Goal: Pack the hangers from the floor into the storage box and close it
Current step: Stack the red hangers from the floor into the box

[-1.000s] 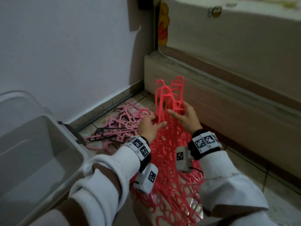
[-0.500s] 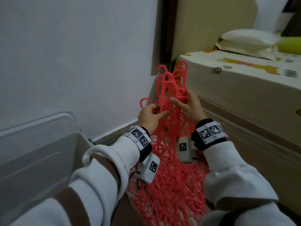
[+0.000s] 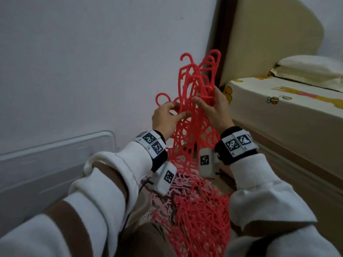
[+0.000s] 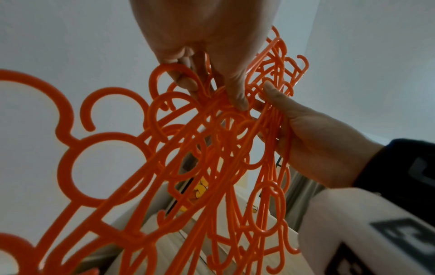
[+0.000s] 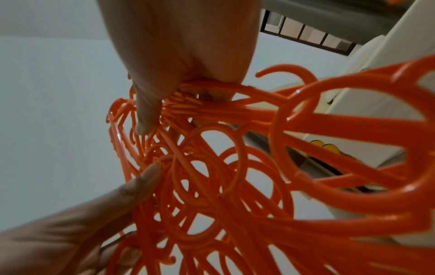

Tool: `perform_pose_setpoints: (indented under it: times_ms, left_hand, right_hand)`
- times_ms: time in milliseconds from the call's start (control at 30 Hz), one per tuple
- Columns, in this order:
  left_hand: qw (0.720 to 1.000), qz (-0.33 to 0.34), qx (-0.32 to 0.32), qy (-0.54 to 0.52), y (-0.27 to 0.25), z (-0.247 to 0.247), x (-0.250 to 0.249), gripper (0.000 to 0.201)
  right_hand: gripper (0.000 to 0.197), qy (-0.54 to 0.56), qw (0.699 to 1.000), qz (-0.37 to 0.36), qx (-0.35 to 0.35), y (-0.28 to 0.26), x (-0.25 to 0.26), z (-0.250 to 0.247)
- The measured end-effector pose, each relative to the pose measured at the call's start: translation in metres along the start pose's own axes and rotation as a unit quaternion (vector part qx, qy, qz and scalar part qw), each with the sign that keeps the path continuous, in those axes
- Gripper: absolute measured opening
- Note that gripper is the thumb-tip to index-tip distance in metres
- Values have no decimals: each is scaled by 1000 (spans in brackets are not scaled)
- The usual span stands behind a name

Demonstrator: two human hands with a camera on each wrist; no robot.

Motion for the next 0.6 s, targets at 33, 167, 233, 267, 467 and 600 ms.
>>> perform_pose_setpoints:
  times_ms: [33,167,233,267,467,600]
  left_hand:
    - [1000,5,-5,8,2,-9,0,39]
    - [998,23,-28,47,6,-48,-1,34]
    - [996,31,-40,72,8,-70,-1,31]
    - [995,35,-46,84,9,-82,-2,30]
    - [985,44,-68,153,9,-157,-5,41]
    - [976,49,-88,194,3,-208,-11,39]
  right_hand:
    - [39,5,1000,-6,0,1,5,6]
    - [38,50,998,-28,17,2,23,37]
    - [36,72,997,-31,26,2,33,55]
    - [35,83,996,-32,30,3,38,65]
    - [36,151,985,-53,67,2,75,122]
    - [35,203,971,-64,110,-3,100,161]
Point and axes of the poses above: each hand's wrist, its own y-axis towards the middle knuckle, its own z-axis out of the palm, x = y × z, the point moved 1 cm from there along y, towards the middle knuckle, and after that the axes turned 12 degrees about z, right-handed, at the moved point
